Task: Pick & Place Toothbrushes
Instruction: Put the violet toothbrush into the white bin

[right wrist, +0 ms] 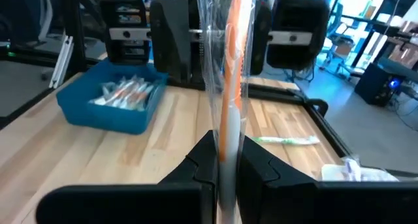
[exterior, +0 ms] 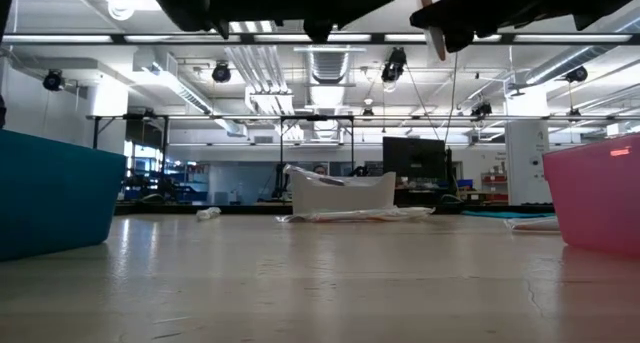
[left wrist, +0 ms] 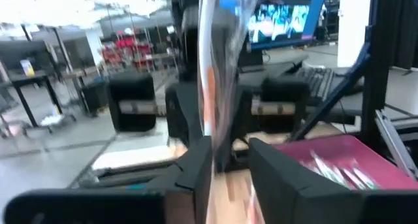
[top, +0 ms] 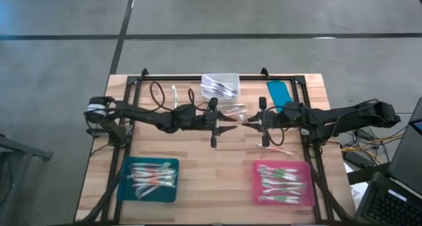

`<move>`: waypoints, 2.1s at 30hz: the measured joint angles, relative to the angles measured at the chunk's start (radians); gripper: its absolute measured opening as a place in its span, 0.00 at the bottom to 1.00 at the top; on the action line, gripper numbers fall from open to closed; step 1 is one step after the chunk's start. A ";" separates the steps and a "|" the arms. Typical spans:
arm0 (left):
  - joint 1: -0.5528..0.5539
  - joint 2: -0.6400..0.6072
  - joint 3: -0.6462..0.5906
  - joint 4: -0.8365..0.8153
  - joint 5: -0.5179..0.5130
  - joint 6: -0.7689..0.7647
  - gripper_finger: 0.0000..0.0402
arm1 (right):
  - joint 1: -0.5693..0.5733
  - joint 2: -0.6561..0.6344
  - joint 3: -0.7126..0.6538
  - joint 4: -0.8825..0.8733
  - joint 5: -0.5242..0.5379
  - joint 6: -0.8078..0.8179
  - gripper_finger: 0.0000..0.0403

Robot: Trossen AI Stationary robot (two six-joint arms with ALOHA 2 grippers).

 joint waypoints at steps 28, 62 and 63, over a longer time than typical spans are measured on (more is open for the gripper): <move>0.003 0.010 0.119 -0.009 0.023 0.113 0.50 | 0.000 0.044 -0.006 0.120 -0.022 -0.001 0.05; 0.003 0.008 0.135 -0.056 0.037 0.108 0.13 | -0.001 0.177 0.009 0.279 -0.017 -0.036 0.05; 0.003 0.008 0.135 -0.056 0.038 0.105 0.12 | -0.001 0.177 0.009 0.280 -0.017 -0.038 0.05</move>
